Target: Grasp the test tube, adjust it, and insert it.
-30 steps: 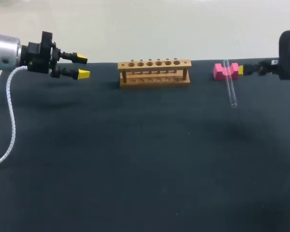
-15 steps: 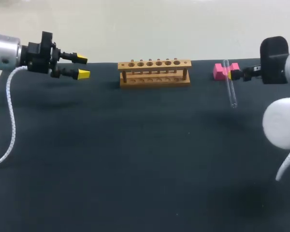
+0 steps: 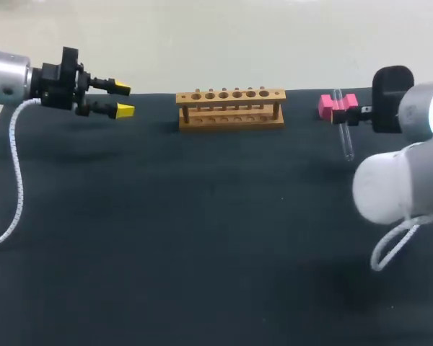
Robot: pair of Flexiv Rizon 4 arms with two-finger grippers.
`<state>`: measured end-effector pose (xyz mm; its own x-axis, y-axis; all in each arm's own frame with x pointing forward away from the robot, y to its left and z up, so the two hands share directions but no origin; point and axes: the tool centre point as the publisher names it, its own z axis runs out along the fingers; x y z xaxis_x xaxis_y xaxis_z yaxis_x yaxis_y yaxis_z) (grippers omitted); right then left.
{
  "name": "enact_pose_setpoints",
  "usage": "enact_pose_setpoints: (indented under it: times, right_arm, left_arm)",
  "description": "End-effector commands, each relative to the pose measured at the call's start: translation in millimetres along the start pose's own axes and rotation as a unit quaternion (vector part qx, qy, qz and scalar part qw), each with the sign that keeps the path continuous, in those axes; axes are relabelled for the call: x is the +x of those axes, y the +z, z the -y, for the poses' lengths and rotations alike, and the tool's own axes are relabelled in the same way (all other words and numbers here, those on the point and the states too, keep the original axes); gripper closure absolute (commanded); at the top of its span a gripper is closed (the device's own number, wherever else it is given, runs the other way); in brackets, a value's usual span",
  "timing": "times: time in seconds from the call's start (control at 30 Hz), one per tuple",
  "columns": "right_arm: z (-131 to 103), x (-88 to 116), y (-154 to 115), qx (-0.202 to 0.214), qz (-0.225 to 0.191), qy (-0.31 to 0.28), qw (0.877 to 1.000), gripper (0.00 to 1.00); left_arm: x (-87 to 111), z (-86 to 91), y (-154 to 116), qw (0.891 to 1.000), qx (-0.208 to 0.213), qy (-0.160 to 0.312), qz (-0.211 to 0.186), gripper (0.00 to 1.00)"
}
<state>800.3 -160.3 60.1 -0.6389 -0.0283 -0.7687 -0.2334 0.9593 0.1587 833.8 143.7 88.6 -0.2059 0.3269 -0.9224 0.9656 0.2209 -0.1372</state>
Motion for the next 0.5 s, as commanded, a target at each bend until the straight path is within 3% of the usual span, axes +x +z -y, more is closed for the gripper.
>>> enact_pose_setpoints:
  times: [0.03, 0.5]
  right_arm:
    - [0, 4, 26, 0.164, 0.003, 0.005, 0.986, 0.0]
    - [18, 7, 61, 0.181, -0.009, 0.005, 0.983, 0.0]
  left_arm:
    - [1.0, -0.2, 0, 1.0, 0.0, 0.001, 0.001, 0.0]
    - [1.0, -0.2, 0, 1.0, 0.0, 0.001, 0.001, 0.0]
